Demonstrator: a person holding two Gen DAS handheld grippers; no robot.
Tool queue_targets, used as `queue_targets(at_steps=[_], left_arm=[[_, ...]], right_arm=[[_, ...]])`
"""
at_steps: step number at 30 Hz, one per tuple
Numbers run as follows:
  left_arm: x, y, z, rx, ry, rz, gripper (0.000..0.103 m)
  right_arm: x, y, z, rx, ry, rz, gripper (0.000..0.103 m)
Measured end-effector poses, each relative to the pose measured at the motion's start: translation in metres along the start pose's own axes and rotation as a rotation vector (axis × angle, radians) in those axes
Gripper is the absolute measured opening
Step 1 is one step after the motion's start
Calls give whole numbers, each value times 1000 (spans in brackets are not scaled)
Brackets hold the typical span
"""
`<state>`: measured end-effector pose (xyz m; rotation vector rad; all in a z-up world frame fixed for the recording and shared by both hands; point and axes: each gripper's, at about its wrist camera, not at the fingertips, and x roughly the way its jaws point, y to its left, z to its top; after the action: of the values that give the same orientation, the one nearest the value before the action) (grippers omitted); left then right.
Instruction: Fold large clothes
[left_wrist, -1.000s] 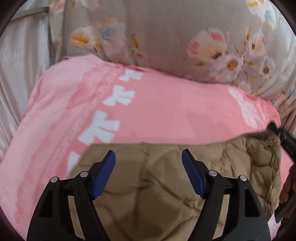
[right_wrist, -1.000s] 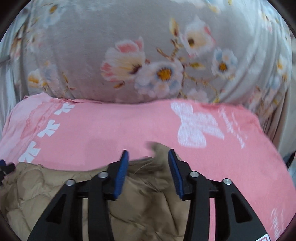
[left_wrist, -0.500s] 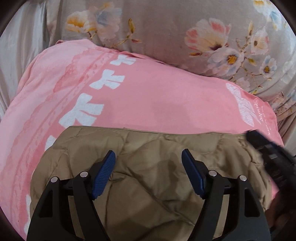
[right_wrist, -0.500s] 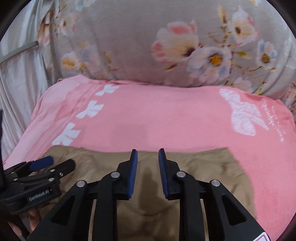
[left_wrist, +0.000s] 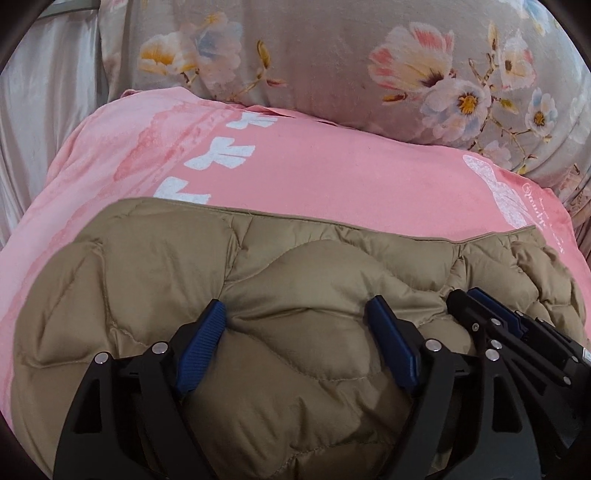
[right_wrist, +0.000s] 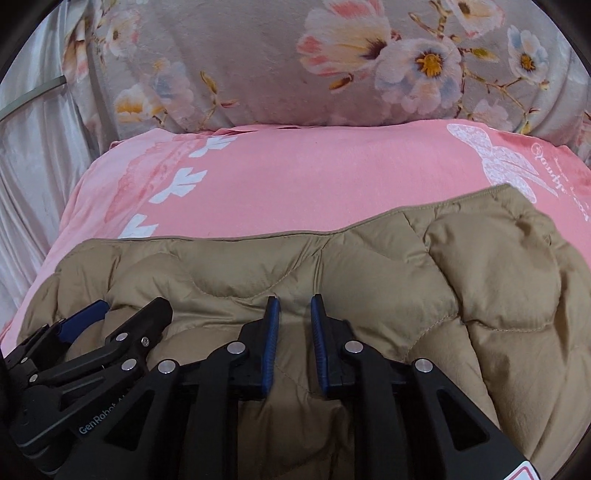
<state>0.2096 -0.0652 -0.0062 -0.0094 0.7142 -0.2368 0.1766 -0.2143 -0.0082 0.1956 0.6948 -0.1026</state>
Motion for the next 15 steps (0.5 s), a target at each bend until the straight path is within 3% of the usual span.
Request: queue_targets(at_steps=[15], left_arm=[[11, -4, -8, -3, 4, 37, 78]], right_arm=[[11, -1, -5, -1, 4, -23, 13]])
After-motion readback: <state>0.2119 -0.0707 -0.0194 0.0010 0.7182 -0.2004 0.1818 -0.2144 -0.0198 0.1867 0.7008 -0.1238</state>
